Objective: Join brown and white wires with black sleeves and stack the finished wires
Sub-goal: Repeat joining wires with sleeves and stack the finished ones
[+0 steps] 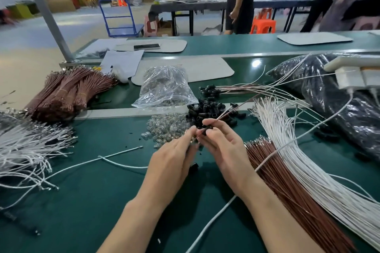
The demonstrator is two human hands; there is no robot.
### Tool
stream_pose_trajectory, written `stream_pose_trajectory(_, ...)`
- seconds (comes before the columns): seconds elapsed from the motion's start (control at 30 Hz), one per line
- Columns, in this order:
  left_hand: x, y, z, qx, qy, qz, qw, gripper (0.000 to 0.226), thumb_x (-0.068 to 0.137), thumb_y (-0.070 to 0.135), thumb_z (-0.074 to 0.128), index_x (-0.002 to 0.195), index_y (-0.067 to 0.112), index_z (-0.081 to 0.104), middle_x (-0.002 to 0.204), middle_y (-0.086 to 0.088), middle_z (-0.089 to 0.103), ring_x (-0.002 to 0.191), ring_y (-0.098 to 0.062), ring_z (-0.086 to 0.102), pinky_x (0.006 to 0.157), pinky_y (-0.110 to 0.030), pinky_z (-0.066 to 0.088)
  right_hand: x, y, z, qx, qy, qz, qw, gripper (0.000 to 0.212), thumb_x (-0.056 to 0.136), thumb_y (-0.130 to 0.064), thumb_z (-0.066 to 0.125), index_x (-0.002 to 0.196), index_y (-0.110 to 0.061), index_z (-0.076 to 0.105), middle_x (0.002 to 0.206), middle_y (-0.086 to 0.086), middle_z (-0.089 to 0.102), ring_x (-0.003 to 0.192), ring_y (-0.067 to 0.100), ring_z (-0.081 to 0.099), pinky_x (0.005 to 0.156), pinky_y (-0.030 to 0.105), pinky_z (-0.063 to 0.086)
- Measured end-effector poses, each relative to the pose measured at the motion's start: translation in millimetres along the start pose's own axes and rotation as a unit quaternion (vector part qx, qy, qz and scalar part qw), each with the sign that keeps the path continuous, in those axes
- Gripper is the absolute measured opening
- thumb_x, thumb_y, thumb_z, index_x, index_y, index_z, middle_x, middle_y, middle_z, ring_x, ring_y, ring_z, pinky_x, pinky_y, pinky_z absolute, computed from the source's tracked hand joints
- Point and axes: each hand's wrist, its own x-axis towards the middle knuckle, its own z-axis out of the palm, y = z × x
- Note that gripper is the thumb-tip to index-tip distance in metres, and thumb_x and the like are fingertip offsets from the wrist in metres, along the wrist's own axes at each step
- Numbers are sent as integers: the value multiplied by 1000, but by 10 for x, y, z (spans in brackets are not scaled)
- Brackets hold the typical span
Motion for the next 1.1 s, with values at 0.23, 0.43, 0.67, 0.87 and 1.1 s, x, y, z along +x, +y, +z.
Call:
stream_pose_trajectory(0.23,-12,-177,-91,-4,0,-85,996,11,102,28,53,109,33,61,75,20,61,69,-4,59,58,-23,44,27,-149,-101,99,31,13,995,23,97,-9,50,105,-17,70,93,11,72,100,28,70,90,36,59)
stream_pose_trajectory(0.43,-23,-240,-107,25,-12,-92,995,8,98,31,54,92,35,57,72,17,59,68,-6,56,59,-21,41,38,-139,-126,83,57,-2,995,22,98,-7,49,107,-15,67,92,10,73,98,26,70,89,33,59)
stream_pose_trajectory(0.67,-11,-105,-35,-70,-3,-75,995,13,100,43,50,106,36,60,72,30,57,62,-1,50,59,-29,42,21,-42,-36,17,-13,21,1000,24,89,-17,57,101,-25,76,98,14,73,100,26,70,92,34,56)
stream_pose_trajectory(0.87,-31,-169,-60,-104,24,-72,992,9,100,39,50,92,35,54,71,13,58,56,-14,50,53,-31,39,79,-143,-191,142,53,20,988,37,102,-6,43,103,-21,76,87,6,68,81,21,68,82,35,59)
stream_pose_trajectory(1.1,-45,-163,-41,-84,-7,-56,995,7,97,41,49,91,37,50,77,17,59,61,-13,52,58,-33,46,83,-183,-253,208,98,45,972,32,102,-4,44,118,-6,72,89,7,66,77,14,66,77,26,58)
